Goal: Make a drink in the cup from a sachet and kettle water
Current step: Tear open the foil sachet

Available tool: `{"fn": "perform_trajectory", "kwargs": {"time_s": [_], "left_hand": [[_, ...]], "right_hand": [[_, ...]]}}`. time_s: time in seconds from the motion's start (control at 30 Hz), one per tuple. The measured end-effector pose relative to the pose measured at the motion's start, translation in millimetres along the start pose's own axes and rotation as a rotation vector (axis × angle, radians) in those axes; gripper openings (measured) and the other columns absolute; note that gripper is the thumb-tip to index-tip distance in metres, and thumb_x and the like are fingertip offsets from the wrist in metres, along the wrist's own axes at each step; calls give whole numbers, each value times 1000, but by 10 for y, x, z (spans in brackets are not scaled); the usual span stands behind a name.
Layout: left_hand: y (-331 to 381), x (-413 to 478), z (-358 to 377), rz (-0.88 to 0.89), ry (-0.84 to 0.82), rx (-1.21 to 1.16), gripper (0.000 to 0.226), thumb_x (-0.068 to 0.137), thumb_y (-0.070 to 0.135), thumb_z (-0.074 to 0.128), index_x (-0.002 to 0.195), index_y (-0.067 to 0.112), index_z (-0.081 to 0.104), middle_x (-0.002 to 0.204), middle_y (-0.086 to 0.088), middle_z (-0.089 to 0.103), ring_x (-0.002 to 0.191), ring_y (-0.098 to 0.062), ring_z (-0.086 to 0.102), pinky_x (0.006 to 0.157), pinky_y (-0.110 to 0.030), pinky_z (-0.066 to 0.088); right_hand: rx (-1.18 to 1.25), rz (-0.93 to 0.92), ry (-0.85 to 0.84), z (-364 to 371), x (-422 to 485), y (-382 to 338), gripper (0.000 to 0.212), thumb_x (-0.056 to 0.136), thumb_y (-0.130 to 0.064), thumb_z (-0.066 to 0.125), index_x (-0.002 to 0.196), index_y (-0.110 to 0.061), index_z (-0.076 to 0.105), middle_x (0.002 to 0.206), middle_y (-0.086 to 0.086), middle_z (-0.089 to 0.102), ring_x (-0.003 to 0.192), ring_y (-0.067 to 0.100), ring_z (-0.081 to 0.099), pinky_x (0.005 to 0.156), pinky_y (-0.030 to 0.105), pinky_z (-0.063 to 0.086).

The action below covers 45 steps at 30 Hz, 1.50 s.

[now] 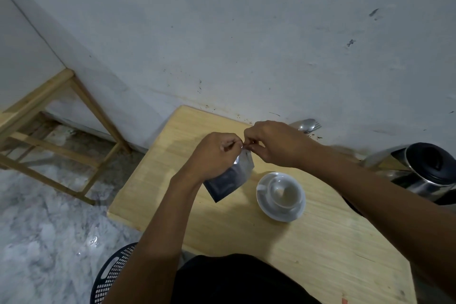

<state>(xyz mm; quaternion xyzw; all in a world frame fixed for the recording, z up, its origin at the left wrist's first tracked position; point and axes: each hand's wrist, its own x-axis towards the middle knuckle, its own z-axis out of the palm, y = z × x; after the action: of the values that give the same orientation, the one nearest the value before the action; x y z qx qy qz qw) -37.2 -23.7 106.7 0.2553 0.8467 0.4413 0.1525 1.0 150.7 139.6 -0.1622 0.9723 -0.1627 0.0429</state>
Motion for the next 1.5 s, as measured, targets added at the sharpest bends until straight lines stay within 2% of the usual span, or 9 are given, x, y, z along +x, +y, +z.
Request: {"fn": "perform_trajectory", "kwargs": {"time_s": [0.1, 0.37, 0.5, 0.67, 0.93, 1.03, 1.17, 1.3, 1.5], "left_hand": [[7, -3, 23, -32, 15, -93, 28, 92, 17, 51, 67, 24, 61, 56, 7, 53, 49, -2, 44, 50, -10, 33], [30, 82, 98, -78, 62, -229, 24, 92, 15, 50, 79, 2, 65, 65, -6, 54, 58, -8, 42, 56, -19, 34], [34, 103, 56, -71, 38, -258, 24, 94, 21, 50, 83, 8, 67, 82, -24, 63, 68, -15, 49, 65, -28, 38], [56, 123, -16, -100, 23, -269, 24, 94, 22, 50, 87, 10, 70, 90, -18, 69, 75, -12, 56, 71, -25, 43], [65, 9, -20, -265, 15, -519, 25, 91, 22, 48, 69, 16, 58, 46, 4, 42, 39, -11, 35, 43, -16, 29], [49, 4, -80, -226, -38, -470, 26, 93, 23, 48, 74, 9, 58, 51, -1, 47, 43, -13, 39, 45, -19, 34], [6, 39, -161, -75, -65, -304, 30, 96, 24, 48, 74, 9, 61, 63, 6, 54, 59, -7, 45, 59, -19, 38], [-26, 61, -200, -25, -88, -256, 30, 97, 26, 48, 70, 24, 62, 66, 6, 57, 62, -6, 48, 63, -22, 39], [29, 40, -182, -99, -143, -222, 20, 97, 29, 49, 92, 20, 66, 89, 6, 68, 85, -7, 61, 77, -23, 44]], "right_hand": [[-17, -56, 72, 31, -20, -5, 10, 91, -13, 60, 82, -10, 62, 71, -3, 50, 71, 16, 44, 61, 33, 39], [-79, -137, 216, 85, -11, 68, 13, 85, -8, 58, 73, -6, 61, 66, 8, 57, 65, 28, 54, 52, 41, 47], [-10, -73, 227, 33, -23, 123, 8, 91, -14, 62, 88, -9, 67, 80, 6, 64, 78, 24, 59, 64, 43, 52], [-1, -103, 272, 14, -4, 99, 7, 88, -15, 67, 86, -9, 69, 77, 4, 65, 75, 21, 60, 61, 39, 52], [-53, -108, 320, 222, -6, 8, 6, 88, -9, 64, 83, -7, 64, 77, 4, 62, 78, 22, 57, 58, 30, 44], [121, 42, 253, 182, -9, 22, 3, 92, -22, 62, 92, -21, 64, 84, -10, 60, 81, 4, 54, 72, 22, 45], [369, 122, 213, 89, 8, 81, 7, 87, -25, 72, 89, -30, 67, 79, -20, 63, 79, -8, 59, 73, 5, 41], [339, 156, 157, 15, 30, 115, 8, 85, -30, 74, 86, -22, 73, 76, -16, 66, 76, -1, 60, 69, 10, 43], [291, 124, 140, -4, 27, 109, 4, 87, -28, 71, 86, -25, 73, 72, -19, 63, 71, 1, 56, 70, 22, 46]]}}
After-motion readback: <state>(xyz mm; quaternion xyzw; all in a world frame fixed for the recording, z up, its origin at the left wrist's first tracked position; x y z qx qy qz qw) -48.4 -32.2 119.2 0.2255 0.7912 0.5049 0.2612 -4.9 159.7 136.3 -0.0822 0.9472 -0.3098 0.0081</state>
